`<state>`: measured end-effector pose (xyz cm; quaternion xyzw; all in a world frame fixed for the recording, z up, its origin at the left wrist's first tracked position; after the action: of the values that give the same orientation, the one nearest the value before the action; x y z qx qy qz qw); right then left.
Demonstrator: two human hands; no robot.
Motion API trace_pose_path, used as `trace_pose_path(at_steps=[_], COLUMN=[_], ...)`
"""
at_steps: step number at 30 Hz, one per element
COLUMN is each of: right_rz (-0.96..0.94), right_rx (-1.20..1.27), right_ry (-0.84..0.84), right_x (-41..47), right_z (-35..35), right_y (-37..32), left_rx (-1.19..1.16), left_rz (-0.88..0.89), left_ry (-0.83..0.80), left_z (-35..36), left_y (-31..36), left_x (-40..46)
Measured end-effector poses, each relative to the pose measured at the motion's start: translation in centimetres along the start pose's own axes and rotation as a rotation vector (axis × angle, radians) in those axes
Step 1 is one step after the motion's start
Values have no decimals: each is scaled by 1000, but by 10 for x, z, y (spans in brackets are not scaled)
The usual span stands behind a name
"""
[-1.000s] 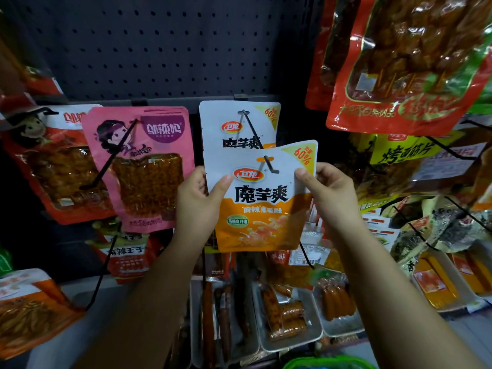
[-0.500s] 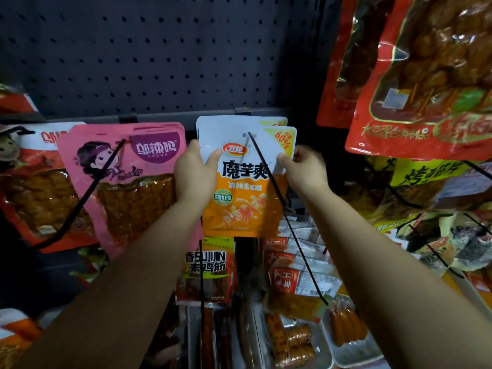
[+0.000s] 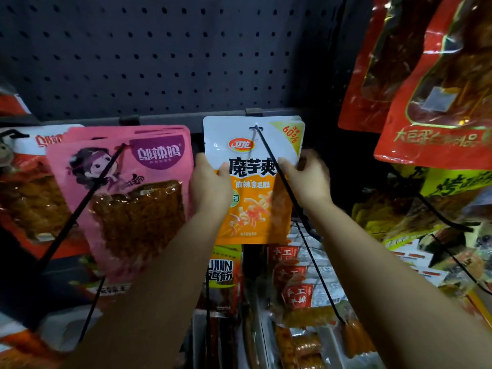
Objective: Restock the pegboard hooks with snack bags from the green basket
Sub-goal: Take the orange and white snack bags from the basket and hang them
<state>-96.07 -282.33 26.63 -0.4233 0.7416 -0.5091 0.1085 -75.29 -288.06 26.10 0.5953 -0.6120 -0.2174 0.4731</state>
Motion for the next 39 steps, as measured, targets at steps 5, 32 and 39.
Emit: trace_pose_path(at_steps=[5,32,39], right_rz=[87,218,545], right_rx=[33,237,264], right_ry=[-203,-204,-193], right_x=[-37,-176,-288], right_z=[19,-52,-114], right_y=[53,128,277], left_rx=[-32,-351,-241], left_rz=[-46,-262,-304], left_ry=[-65,-462,-813], left_z=[14,20,85], left_y=[-43,-107,-145], left_x=[-43,-214,-336])
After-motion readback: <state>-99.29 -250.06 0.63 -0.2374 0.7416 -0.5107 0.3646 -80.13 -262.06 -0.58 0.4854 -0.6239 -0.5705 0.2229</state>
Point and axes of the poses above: each hand's wrist, its own x-axis towards the middle knuckle, its own z-axis out of the palm, y = z × x, the point moved 7 cm from there along x, towards the middle knuckle, and after that the axes turned 1 degree about z, right-handed, at the moved point
